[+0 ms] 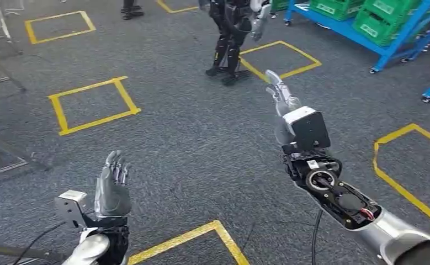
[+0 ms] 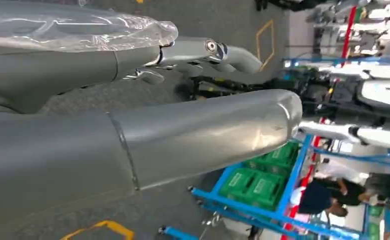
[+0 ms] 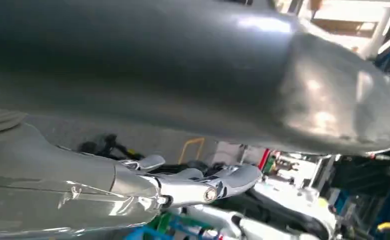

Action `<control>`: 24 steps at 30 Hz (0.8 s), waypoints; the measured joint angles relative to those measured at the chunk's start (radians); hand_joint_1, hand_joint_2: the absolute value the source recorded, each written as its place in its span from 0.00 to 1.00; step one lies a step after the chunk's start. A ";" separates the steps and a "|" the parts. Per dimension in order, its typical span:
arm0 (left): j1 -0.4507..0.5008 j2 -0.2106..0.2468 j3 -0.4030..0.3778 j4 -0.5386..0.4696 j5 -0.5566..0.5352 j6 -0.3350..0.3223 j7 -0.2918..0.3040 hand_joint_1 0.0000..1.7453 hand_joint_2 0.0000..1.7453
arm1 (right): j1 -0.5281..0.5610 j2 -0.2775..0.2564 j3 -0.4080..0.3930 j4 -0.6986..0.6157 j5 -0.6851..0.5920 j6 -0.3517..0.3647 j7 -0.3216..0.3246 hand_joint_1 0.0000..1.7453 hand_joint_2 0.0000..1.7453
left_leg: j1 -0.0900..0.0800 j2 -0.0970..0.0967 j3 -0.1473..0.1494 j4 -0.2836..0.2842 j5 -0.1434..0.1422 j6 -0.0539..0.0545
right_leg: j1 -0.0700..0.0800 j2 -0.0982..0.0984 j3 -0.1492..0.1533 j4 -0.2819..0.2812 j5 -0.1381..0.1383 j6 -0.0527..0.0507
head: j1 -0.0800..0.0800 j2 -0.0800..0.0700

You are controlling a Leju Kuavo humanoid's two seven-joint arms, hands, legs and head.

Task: Take the parts from the cabinet and place them on the table.

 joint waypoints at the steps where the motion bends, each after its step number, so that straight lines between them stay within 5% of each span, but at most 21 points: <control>1: -0.001 0.001 0.000 0.000 0.000 0.000 0.001 0.00 0.00 | 0.000 0.000 0.000 0.000 0.000 0.001 0.000 0.00 0.00 | -0.001 -0.003 0.029 -0.069 0.044 0.008 | 0.002 0.014 0.000 0.000 0.001 0.000 | -0.002 0.000; 3: -0.004 0.001 0.000 0.000 0.000 0.000 0.002 0.00 0.00 | -0.001 0.000 0.000 0.000 -0.002 0.003 0.000 0.00 0.00 | -0.005 -0.038 0.116 -0.251 0.132 0.025 | 0.002 0.040 0.001 0.000 0.003 0.002 | -0.002 0.000; 4: -0.008 0.002 0.000 0.000 0.000 0.000 0.002 0.00 0.00 | -0.001 0.000 0.000 0.000 -0.002 0.006 0.000 0.00 0.00 | -0.007 -0.085 0.148 -0.323 0.135 0.030 | -0.001 0.050 -0.001 -0.001 0.006 0.006 | -0.002 0.000; 8: -0.012 0.000 0.000 0.000 -0.002 0.000 0.004 0.00 0.00 | -0.001 0.000 -0.001 0.001 -0.003 0.009 -0.001 0.00 0.00 | -0.018 -0.043 0.154 -0.333 0.148 0.036 | -0.007 0.093 -0.010 -0.010 0.016 0.028 | -0.003 0.000; 9: -0.014 -0.004 0.000 0.000 -0.002 0.000 0.004 0.00 0.00 | -0.001 -0.002 -0.003 0.001 -0.003 0.009 -0.002 0.00 0.00 | -0.004 -0.023 0.159 -0.353 0.158 0.041 | -0.003 0.091 -0.013 -0.010 0.016 0.031 | -0.003 0.000; 10: -0.016 -0.007 0.000 0.000 -0.001 0.000 0.005 0.00 0.00 | -0.002 -0.002 -0.003 0.000 -0.004 0.009 -0.002 0.00 0.00 | -0.007 -0.015 0.164 -0.362 0.163 0.043 | 0.006 0.027 -0.024 0.014 -0.007 0.031 | 0.002 0.000; 11: -0.017 -0.009 0.000 -0.001 -0.001 0.000 0.005 0.00 0.00 | -0.005 -0.002 -0.002 0.000 -0.005 0.008 -0.001 0.00 0.00 | -0.007 -0.006 0.165 -0.366 0.164 0.047 | 0.003 -0.014 -0.047 0.066 -0.042 0.034 | 0.014 0.000; 13: -0.012 -0.007 0.000 0.000 0.005 0.003 0.006 0.00 0.00 | -0.005 -0.002 -0.003 0.000 -0.014 0.001 0.000 0.00 0.00 | -0.008 0.021 0.164 -0.365 0.164 0.047 | 0.000 -0.045 -0.129 0.253 -0.128 0.041 | 0.022 0.000; 14: -0.011 -0.006 0.000 0.000 0.006 0.006 0.008 0.00 0.00 | -0.003 -0.002 -0.003 0.000 -0.016 0.000 0.002 0.00 0.00 | -0.007 0.035 0.163 -0.365 0.163 0.047 | -0.003 -0.049 -0.159 0.321 -0.148 0.045 | 0.024 0.000; 15: -0.010 -0.007 0.000 0.000 0.008 0.006 0.008 0.00 0.00 | -0.002 -0.003 -0.003 0.000 -0.018 -0.002 0.002 0.00 0.00 | -0.007 0.047 0.164 -0.365 0.162 0.045 | -0.007 -0.051 -0.160 0.325 -0.138 0.049 | 0.029 0.000; 17: -0.011 -0.008 -0.001 0.000 0.008 0.006 0.008 0.00 0.00 | -0.003 -0.003 -0.003 0.000 -0.018 -0.002 0.002 0.00 0.00 | -0.004 0.070 0.165 -0.361 0.157 0.038 | -0.012 -0.062 -0.089 0.197 -0.068 0.054 | 0.037 0.000; 18: -0.012 -0.008 -0.001 0.000 0.008 0.006 0.008 0.00 0.00 | -0.003 -0.003 -0.003 0.000 -0.018 -0.003 0.002 0.00 0.00 | -0.002 0.081 0.166 -0.354 0.152 0.032 | -0.013 -0.085 -0.030 0.087 -0.023 0.058 | 0.039 0.000; 19: -0.012 -0.008 -0.001 0.000 0.008 0.006 0.008 0.00 0.00 | -0.004 -0.003 -0.003 0.000 -0.018 -0.003 0.002 0.00 0.00 | -0.003 0.090 0.165 -0.344 0.145 0.024 | -0.011 -0.133 0.009 0.003 -0.013 0.063 | 0.044 0.000; 21: -0.014 -0.008 -0.001 0.000 0.008 0.006 0.007 0.00 0.00 | -0.003 -0.003 -0.002 -0.001 -0.018 -0.007 0.002 0.00 0.00 | -0.013 0.101 0.162 -0.335 0.140 0.016 | -0.005 -0.110 0.008 0.005 -0.016 0.036 | 0.043 0.000; 24: -0.015 -0.008 -0.001 0.000 0.010 0.006 0.004 0.00 0.00 | -0.003 -0.003 -0.003 -0.001 -0.017 -0.009 0.001 0.00 0.00 | -0.008 0.124 0.166 -0.331 0.132 0.000 | -0.003 -0.074 0.006 0.005 -0.013 0.016 | 0.035 0.000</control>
